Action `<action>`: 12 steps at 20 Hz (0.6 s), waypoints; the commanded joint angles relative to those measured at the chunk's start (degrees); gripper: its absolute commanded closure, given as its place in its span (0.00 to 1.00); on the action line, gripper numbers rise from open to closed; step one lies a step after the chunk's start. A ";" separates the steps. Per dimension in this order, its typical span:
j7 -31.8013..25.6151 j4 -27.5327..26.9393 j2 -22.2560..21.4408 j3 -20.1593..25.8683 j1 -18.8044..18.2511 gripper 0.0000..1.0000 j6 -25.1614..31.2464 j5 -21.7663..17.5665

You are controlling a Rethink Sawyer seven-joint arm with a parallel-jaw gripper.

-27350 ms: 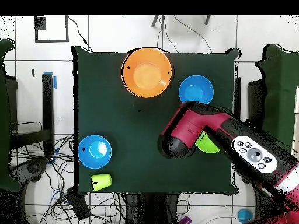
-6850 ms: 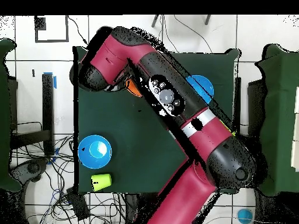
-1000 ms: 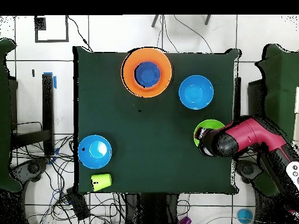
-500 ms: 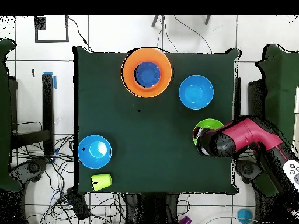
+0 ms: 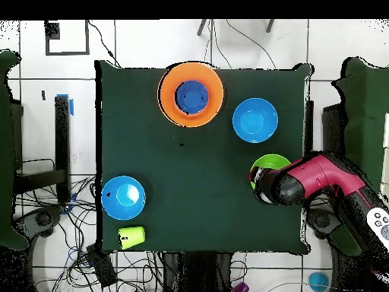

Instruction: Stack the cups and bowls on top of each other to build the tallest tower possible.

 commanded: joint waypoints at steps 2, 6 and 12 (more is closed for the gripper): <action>3.56 1.24 1.99 -8.96 3.03 0.00 -3.69 -2.92; 2.48 0.61 0.97 -8.11 3.31 0.00 -2.70 -1.75; 1.30 -2.92 -3.46 -4.26 4.29 0.00 2.65 2.85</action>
